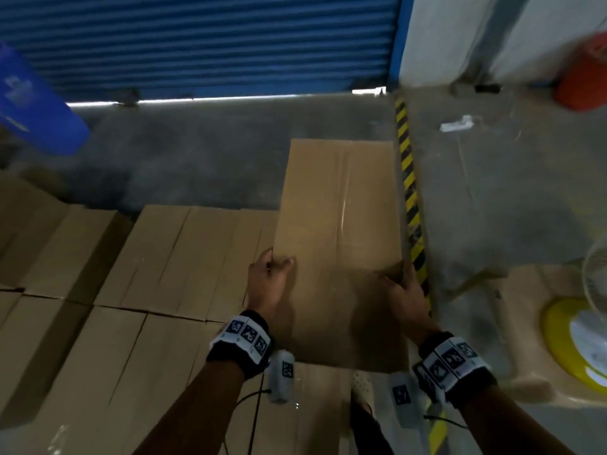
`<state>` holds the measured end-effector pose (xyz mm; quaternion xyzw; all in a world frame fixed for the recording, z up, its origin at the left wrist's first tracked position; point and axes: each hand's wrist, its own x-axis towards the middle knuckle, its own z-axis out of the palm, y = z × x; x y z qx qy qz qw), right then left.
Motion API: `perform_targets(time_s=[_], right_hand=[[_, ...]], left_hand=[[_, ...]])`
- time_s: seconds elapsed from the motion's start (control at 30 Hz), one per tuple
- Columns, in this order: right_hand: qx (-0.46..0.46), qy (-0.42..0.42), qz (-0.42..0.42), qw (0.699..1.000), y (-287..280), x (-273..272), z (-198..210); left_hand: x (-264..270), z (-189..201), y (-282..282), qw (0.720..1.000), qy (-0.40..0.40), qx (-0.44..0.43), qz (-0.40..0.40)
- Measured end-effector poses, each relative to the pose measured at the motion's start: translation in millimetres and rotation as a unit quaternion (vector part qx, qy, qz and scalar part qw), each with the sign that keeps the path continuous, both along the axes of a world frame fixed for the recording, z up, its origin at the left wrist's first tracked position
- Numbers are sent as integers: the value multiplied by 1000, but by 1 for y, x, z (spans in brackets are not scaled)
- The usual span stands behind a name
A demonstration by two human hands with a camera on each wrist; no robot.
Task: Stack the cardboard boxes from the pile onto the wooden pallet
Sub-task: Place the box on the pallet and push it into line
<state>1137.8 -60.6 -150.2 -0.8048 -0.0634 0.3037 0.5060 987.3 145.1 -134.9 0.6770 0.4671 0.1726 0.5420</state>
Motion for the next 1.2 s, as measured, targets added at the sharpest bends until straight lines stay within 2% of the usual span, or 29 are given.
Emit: perform_targets(time_s=[0.13,0.27,0.37,0.53,0.67,0.7,0.77,0.83,0.93,1.07,1.13,1.2], right_hand=[[-37,-37,13,999,34,43,-57],[-64,-31,27,997,63,56,-113],[-85,-22,56,995,77,54,-152],[-127,27,145,981,79,34,-196],[-159,125,142,969,69,15,-204],[-158,149,137,966,68,10,-204],[-149,167,138,965,68,2,-203],[-130,166,134,968,74,3,-200],[-102,167,110,974,92,16,-198],[-107,112,99,983,113,33,-198],[-108,110,107,982,114,36,-195],[-119,120,113,979,110,36,-194]], left_hand=[[51,-46,45,997,52,-7,-49],[63,-111,82,993,100,-33,-58],[56,-148,95,991,108,-57,-60],[11,-193,118,981,145,-129,-29],[-23,-197,104,961,212,-164,-60],[-30,-197,98,958,214,-179,-66],[-42,-199,87,960,166,-221,-54],[-49,-196,85,961,105,-256,-24],[-50,-192,95,964,29,-261,-40],[-49,-193,105,970,51,-231,-60],[-49,-194,104,969,46,-229,-81],[-48,-191,100,966,52,-242,-68]])
